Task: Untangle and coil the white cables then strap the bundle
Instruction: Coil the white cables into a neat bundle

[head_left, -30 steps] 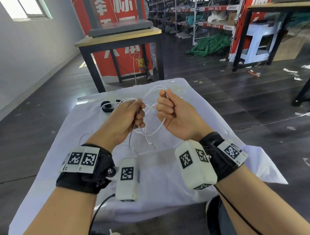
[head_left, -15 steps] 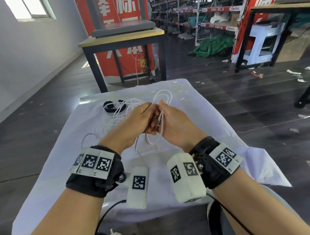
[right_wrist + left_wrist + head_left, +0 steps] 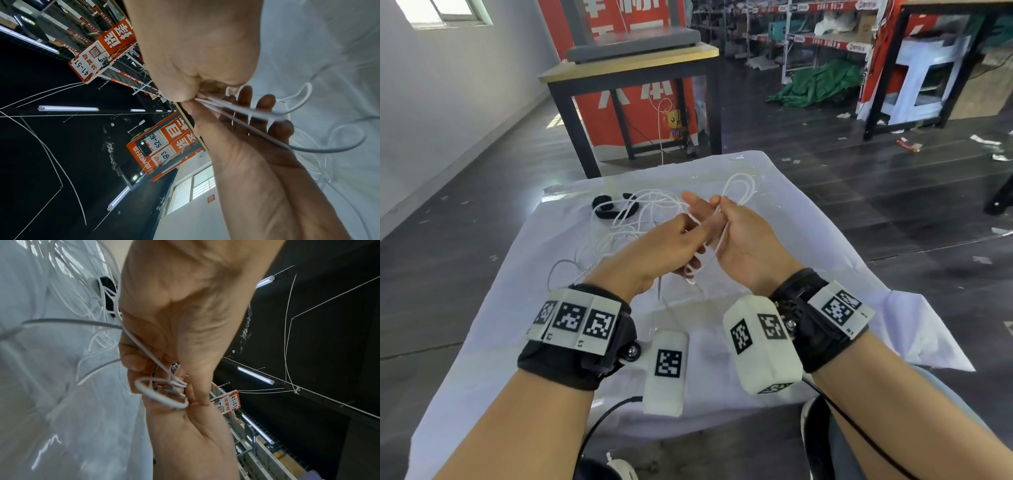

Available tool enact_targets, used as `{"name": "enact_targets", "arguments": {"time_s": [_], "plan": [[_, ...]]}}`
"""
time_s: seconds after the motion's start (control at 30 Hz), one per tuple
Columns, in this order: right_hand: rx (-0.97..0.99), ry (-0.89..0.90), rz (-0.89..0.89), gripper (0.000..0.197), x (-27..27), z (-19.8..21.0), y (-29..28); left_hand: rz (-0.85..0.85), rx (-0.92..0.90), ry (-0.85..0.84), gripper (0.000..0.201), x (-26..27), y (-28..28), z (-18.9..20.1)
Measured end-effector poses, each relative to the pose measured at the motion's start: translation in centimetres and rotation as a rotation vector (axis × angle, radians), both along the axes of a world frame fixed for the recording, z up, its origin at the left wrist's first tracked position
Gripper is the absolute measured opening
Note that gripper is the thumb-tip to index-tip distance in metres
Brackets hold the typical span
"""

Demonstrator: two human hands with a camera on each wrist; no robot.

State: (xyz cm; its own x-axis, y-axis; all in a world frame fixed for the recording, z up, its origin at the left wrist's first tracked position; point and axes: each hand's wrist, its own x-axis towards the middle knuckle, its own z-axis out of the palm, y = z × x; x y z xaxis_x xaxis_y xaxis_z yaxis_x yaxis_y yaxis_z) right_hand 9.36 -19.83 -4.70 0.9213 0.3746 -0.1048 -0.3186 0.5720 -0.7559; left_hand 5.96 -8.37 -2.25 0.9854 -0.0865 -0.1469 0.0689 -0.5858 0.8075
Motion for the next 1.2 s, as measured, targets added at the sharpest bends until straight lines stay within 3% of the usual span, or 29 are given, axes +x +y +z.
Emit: {"name": "enact_targets", "arguments": {"time_s": [0.27,0.37,0.5,0.6,0.7,0.77,0.9,1.0,1.1,1.2], "plan": [[0.114,0.097,-0.018,0.021,0.0,0.6,-0.4,-0.157,0.145,-0.102,0.011,-0.1,0.2,0.1],[0.125,0.068,-0.033,0.020,-0.1,0.7,-0.3,-0.164,0.321,-0.221,0.013,0.0,-0.2,-0.2],[0.068,0.013,-0.047,0.020,0.1,0.3,-0.2,-0.192,0.413,-0.271,0.027,0.2,-0.1,-0.3],[0.030,-0.026,-0.029,0.021,0.0,0.4,-0.2,-0.195,0.294,-0.226,0.033,0.0,-0.1,-0.3],[0.026,-0.012,0.007,0.017,0.1,0.5,-0.4,-0.144,-0.035,-0.065,0.030,-0.1,0.0,-0.2],[0.008,-0.007,-0.010,0.016,0.3,0.3,-0.3,-0.126,-0.155,0.012,0.033,-0.1,0.1,-0.1],[-0.056,-0.045,0.020,0.015,0.3,0.2,-0.3,-0.238,0.093,-0.061,0.034,-0.2,0.2,-0.1],[-0.054,-0.054,0.065,0.012,0.3,0.2,-0.5,-0.223,0.185,-0.118,0.026,-0.1,0.3,-0.4],[-0.020,-0.053,0.092,0.014,0.4,0.4,-0.9,-0.237,0.050,-0.090,0.033,-0.1,0.4,-0.5],[-0.004,-0.075,0.151,0.020,0.3,0.8,-1.1,-0.218,-0.197,0.000,0.035,-0.3,0.6,-0.1]]}}
